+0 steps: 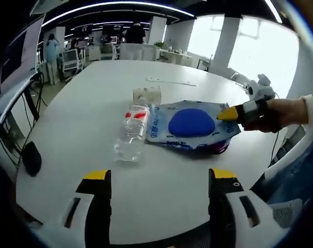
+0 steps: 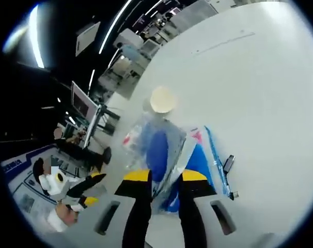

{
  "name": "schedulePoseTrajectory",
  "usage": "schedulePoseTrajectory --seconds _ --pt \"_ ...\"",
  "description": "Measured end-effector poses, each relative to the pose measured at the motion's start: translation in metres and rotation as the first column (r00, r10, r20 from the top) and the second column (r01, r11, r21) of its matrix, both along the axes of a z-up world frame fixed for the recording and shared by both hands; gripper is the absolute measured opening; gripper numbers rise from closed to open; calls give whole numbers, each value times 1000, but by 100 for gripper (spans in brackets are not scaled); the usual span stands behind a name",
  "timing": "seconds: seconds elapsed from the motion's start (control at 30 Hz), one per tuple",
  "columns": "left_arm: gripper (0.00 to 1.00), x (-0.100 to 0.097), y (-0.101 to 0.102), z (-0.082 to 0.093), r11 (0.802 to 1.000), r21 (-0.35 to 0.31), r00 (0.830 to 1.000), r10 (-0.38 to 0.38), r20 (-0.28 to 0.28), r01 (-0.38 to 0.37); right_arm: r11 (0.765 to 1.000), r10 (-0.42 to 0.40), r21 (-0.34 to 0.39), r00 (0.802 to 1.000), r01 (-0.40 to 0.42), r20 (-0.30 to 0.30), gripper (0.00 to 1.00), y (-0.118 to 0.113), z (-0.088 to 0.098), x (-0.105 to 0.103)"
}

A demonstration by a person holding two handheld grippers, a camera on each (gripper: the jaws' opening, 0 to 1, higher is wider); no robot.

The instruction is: Arrange the tabletop items into an orderly group along one side of the table until the central work area is clear of visible clutter.

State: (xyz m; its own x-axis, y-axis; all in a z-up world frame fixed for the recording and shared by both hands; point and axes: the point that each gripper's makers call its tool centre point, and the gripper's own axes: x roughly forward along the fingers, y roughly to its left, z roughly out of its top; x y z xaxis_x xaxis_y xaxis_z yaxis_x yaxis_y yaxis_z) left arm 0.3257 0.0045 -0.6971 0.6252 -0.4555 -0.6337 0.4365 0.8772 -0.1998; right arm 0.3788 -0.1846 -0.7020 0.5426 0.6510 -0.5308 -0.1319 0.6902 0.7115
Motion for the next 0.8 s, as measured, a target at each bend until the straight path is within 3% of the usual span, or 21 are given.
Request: schedulePoseTrajectory --seconds 0.37,0.57,0.8 --pt "77 -5 -1 -2 1000 -16 1000 11 -10 -11 996 -57 61 998 58 -11 1 -4 8 0" --pt "76 3 -3 4 999 -35 1000 15 3 -15 998 28 47 986 -37 163 0 3 31 -1" --pt "76 14 -14 10 999 -45 1000 -16 19 17 994 73 59 976 -87 205 0 7 41 -10"
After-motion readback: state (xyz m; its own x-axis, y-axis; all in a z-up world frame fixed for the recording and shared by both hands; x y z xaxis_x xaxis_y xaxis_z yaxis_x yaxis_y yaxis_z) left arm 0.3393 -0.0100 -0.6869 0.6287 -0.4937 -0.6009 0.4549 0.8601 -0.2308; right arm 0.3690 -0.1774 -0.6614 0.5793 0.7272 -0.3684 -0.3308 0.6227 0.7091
